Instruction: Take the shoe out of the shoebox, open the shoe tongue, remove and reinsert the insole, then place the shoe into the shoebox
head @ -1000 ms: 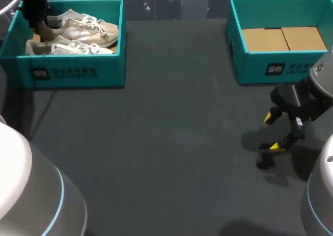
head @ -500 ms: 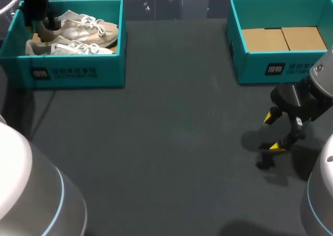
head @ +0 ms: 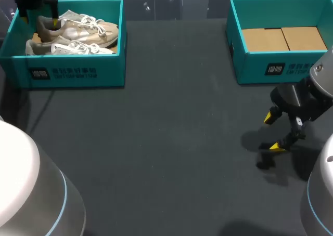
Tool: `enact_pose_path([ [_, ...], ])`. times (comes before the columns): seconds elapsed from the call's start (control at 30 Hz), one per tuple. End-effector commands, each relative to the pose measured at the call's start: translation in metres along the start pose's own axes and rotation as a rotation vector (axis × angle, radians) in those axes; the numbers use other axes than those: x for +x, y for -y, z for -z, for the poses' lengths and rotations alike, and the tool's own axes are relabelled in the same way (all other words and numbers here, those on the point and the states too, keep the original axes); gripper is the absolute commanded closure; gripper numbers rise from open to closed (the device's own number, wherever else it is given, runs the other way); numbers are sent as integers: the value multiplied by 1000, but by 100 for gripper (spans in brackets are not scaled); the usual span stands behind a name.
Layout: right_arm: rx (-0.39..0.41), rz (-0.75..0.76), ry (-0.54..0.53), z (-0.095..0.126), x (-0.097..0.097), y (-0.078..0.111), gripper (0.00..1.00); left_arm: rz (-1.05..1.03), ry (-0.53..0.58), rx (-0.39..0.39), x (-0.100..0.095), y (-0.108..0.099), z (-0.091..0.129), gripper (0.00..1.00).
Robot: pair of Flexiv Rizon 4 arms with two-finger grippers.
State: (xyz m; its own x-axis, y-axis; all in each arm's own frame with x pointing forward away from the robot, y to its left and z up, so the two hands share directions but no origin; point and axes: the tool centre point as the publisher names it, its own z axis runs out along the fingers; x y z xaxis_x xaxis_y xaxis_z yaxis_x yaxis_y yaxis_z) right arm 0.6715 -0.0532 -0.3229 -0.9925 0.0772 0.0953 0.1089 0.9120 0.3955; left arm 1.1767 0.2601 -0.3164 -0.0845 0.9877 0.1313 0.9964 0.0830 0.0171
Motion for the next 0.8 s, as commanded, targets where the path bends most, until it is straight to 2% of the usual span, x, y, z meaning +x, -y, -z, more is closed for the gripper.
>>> enact_pose_path([
  [0.03, 0, 0, 2, 0, 1, 0, 0, -1, 2, -38, 4, 31, 28, 0],
  [0.2, 0, 0, 2, 0, 1, 0, 0, 9, 18, -23, 10, 56, 45, 0],
  [0.5, 0, 0, 2, 0, 1, 0, 0, -5, 28, -10, 21, 104, 60, 0],
  [0.8, 0, 0, 2, 0, 1, 0, 0, -5, 28, -10, 21, 104, 60, 0],
])
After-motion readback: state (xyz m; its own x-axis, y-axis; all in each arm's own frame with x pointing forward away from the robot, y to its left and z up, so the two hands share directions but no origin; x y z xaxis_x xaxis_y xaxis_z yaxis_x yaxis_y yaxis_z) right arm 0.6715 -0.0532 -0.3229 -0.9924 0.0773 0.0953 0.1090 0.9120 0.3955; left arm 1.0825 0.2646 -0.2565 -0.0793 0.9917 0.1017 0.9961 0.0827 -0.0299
